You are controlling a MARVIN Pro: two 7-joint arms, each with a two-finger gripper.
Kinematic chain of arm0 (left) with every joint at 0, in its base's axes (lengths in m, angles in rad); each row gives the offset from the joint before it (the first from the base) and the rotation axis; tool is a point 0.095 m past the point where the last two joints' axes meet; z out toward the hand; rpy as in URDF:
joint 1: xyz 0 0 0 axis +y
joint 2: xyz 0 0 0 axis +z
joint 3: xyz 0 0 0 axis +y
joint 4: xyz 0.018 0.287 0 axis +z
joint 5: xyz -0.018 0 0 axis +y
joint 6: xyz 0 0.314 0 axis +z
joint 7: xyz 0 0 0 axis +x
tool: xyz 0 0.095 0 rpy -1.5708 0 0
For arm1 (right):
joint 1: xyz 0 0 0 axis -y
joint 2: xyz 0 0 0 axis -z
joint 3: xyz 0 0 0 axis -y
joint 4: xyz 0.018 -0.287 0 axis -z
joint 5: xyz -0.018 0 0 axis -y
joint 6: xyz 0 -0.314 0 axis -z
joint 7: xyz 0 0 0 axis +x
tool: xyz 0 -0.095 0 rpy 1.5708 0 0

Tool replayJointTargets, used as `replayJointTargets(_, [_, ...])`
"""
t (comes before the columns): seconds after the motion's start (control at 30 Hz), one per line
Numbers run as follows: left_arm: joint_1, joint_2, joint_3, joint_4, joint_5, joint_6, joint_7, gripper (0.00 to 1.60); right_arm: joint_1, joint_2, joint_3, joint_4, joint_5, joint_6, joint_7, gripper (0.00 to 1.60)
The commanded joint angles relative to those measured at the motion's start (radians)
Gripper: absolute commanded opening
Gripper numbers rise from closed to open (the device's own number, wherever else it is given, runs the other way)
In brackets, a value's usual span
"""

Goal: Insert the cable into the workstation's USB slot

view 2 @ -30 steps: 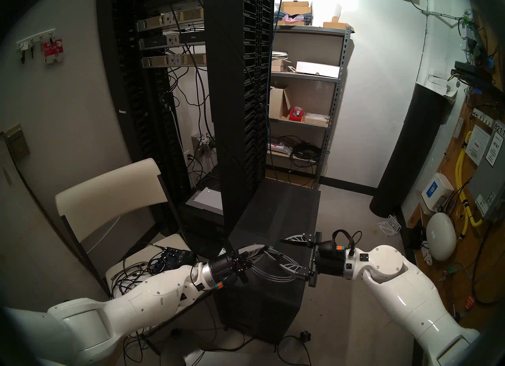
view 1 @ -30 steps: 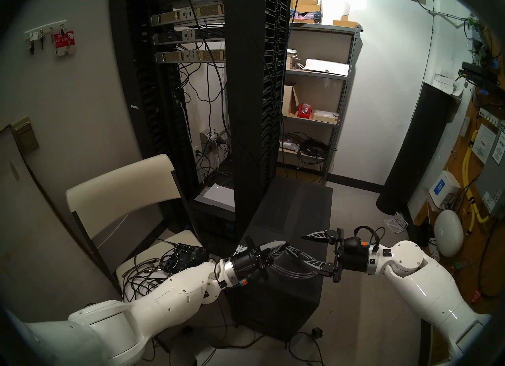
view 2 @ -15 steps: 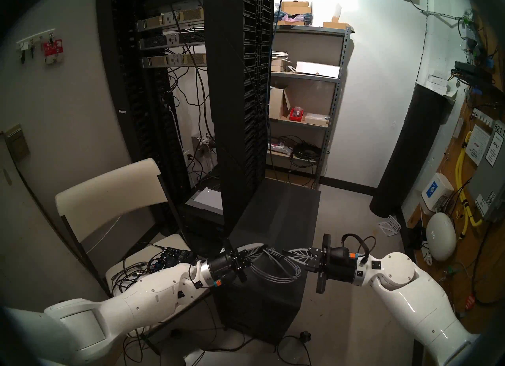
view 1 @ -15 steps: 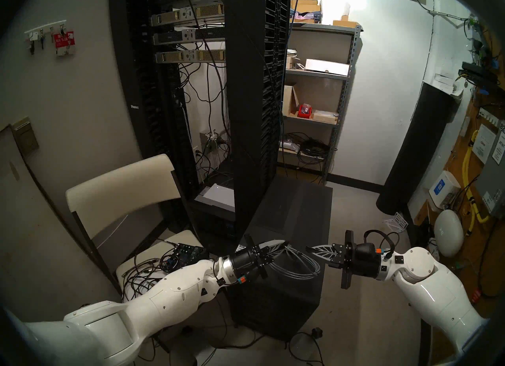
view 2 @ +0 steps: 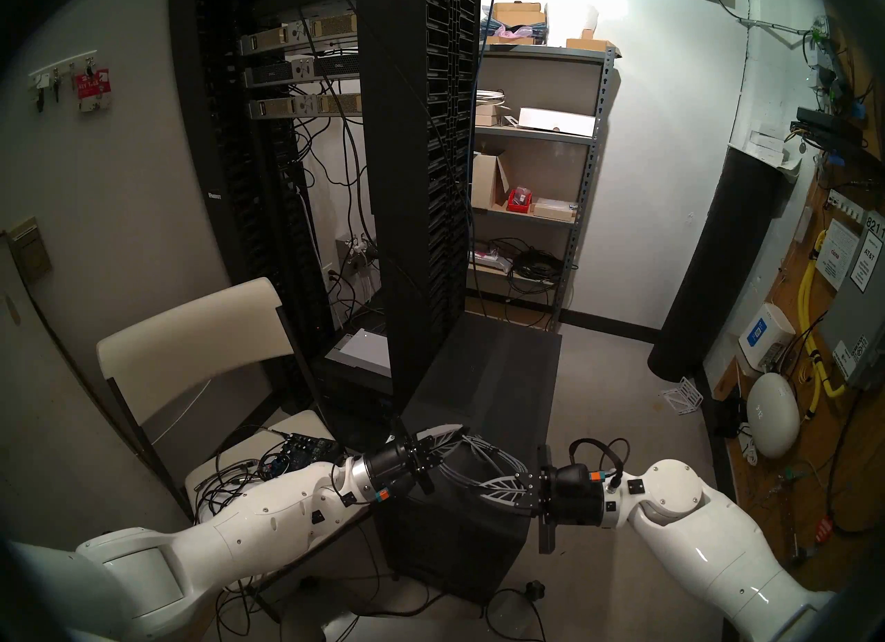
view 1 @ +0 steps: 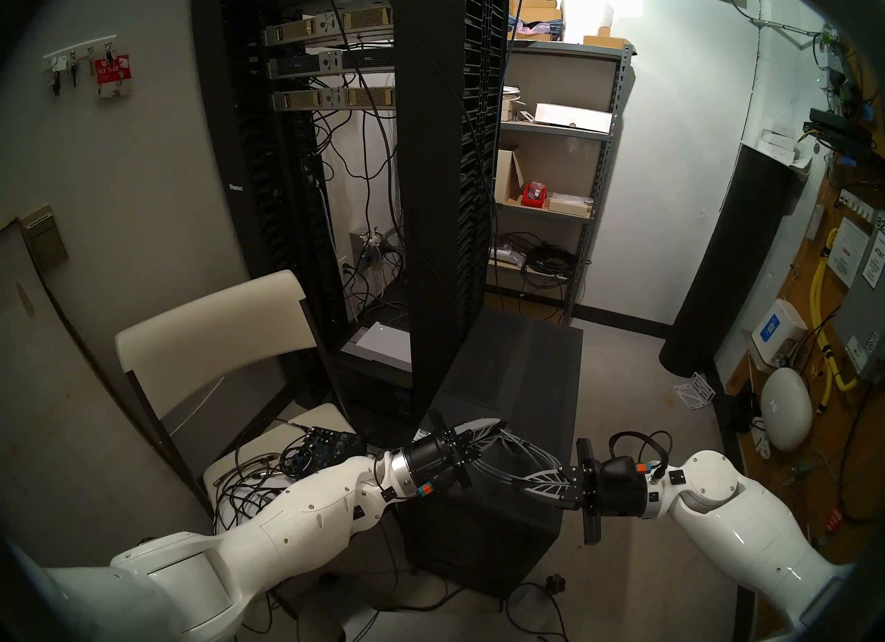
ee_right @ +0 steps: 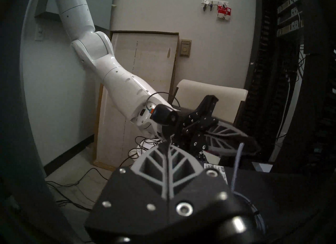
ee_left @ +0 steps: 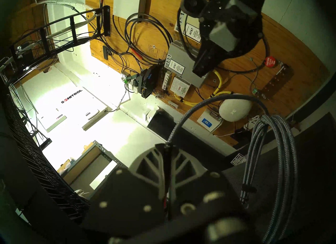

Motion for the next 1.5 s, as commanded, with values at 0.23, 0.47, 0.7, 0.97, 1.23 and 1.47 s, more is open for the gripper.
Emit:
replayJointTargets(0.23, [0.023,0.024,-0.023,-0.076,-0.111,-0.004,-0.068,0.00,0.166,-0.143,-0.110,0.168,0.000,0.030,0.062,0.00])
replayJointTargets(0.47, [0.038,0.044,-0.028,-0.118,-0.170,-0.003,-0.117,0.00,0.220,-0.189,-0.147,0.245,-0.031,0.066,0.048,0.00])
replayJointTargets(0.7, [0.049,0.059,-0.030,-0.146,-0.218,0.004,-0.161,0.00,0.276,-0.240,-0.180,0.344,-0.095,0.111,-0.010,0.00])
replayJointTargets(0.97, [0.061,0.075,-0.032,-0.170,-0.255,0.017,-0.204,0.00,0.325,-0.292,-0.184,0.460,-0.139,0.099,-0.069,0.00])
replayJointTargets(1.23, [0.073,0.095,-0.027,-0.186,-0.298,0.027,-0.252,0.00,0.351,-0.300,-0.165,0.494,-0.176,0.094,-0.135,0.00])
replayJointTargets(1.47, [0.093,0.111,-0.023,-0.189,-0.393,0.051,-0.316,0.00,0.339,-0.298,-0.144,0.479,-0.207,0.094,-0.201,0.00])
